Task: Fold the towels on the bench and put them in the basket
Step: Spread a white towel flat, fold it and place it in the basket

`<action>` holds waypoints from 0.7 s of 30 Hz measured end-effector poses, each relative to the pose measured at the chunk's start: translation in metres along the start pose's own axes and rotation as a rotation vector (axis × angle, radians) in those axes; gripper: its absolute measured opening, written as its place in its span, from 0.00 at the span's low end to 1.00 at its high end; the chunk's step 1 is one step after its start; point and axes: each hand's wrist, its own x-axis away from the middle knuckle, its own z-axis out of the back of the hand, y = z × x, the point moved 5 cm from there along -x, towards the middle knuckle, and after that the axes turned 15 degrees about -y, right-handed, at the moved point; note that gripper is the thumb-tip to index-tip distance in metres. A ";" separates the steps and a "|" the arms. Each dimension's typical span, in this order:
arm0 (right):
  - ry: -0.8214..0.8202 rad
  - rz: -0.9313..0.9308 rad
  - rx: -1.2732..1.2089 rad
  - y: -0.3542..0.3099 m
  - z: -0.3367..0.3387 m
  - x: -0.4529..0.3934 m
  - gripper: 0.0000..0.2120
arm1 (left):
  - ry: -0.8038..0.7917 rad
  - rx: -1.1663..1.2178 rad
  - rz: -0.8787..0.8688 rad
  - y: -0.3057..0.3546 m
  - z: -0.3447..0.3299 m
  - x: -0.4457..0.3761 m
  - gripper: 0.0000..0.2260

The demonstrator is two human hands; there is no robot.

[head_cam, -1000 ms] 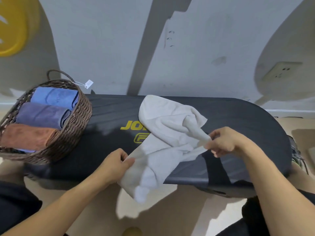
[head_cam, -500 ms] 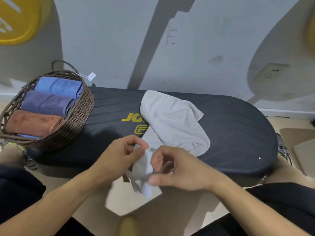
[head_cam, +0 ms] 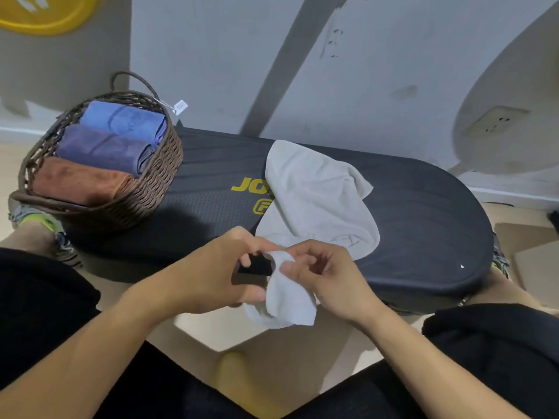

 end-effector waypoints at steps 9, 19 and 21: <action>-0.046 0.033 -0.306 -0.011 -0.005 0.005 0.13 | 0.277 -0.154 -0.324 0.038 0.003 -0.005 0.18; -0.326 -0.112 0.300 -0.002 0.000 0.020 0.17 | 0.405 -0.010 -0.057 0.012 0.009 -0.012 0.10; -0.408 -0.207 0.389 0.003 0.007 0.024 0.12 | 0.455 -0.021 -0.069 0.012 0.013 -0.009 0.15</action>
